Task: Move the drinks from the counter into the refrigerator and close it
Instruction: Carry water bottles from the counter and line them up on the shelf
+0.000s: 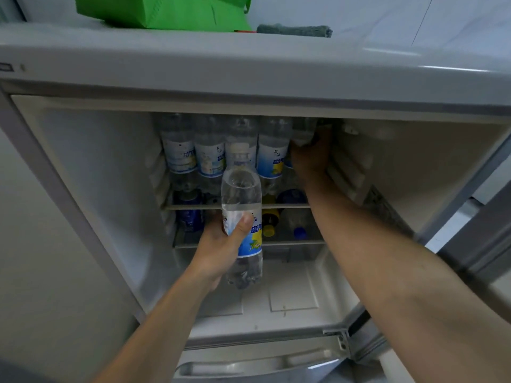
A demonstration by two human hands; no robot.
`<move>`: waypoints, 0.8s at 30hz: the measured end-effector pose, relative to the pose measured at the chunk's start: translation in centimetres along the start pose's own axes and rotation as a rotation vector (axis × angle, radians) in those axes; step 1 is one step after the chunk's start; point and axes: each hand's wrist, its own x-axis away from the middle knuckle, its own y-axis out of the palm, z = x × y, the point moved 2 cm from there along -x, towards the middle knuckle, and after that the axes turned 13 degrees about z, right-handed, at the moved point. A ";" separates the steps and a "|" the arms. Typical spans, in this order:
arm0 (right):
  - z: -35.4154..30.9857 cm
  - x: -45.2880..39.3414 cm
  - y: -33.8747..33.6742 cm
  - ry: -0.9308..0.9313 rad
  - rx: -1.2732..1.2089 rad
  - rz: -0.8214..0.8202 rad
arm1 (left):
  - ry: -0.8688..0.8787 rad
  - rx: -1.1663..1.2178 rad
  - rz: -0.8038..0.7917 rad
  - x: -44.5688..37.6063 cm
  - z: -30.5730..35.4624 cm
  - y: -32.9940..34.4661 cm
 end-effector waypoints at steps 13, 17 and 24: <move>-0.3 11.4 -11.8 0.165 -0.118 -0.538 | 0.070 0.081 -0.136 -1.6 2.1 6.0; 1.0 13.2 -12.8 0.051 0.036 -0.558 | 0.066 0.138 -0.202 -2.8 3.1 7.6; 0.9 10.8 -11.4 -0.095 0.162 -0.274 | 0.145 -0.043 -0.239 -4.1 4.3 10.1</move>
